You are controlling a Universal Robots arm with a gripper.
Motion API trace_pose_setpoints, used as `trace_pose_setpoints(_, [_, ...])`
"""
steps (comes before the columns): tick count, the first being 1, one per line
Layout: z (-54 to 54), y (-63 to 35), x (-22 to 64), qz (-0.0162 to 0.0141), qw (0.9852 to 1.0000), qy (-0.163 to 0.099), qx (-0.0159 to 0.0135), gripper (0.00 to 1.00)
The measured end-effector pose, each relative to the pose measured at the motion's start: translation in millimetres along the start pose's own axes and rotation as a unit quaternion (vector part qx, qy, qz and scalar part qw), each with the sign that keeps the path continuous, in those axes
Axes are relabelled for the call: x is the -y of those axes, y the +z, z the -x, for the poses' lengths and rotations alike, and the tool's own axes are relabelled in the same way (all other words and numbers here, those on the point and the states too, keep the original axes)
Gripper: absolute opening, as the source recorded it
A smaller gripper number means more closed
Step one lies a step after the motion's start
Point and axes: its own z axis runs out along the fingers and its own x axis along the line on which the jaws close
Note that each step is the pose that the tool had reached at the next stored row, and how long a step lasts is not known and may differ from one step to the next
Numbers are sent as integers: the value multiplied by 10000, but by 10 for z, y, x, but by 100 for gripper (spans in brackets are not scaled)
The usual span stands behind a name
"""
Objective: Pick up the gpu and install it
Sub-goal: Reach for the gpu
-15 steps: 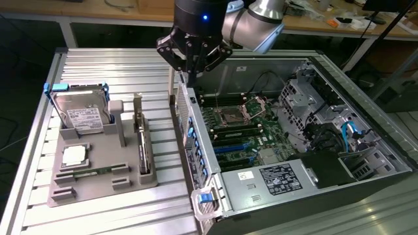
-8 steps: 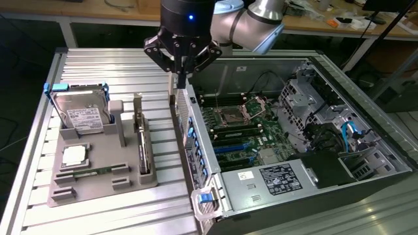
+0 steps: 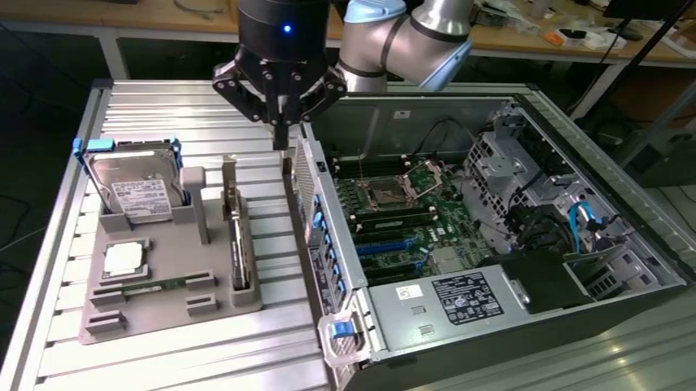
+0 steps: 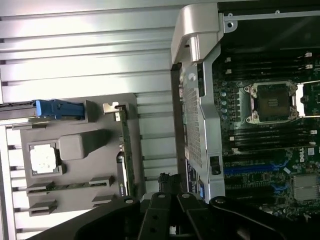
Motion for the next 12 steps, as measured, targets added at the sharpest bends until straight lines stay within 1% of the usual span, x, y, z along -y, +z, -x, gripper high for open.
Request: trace_pose_setpoints(12, [-369, -4, 55, 0, 10000, -1, 0, 11])
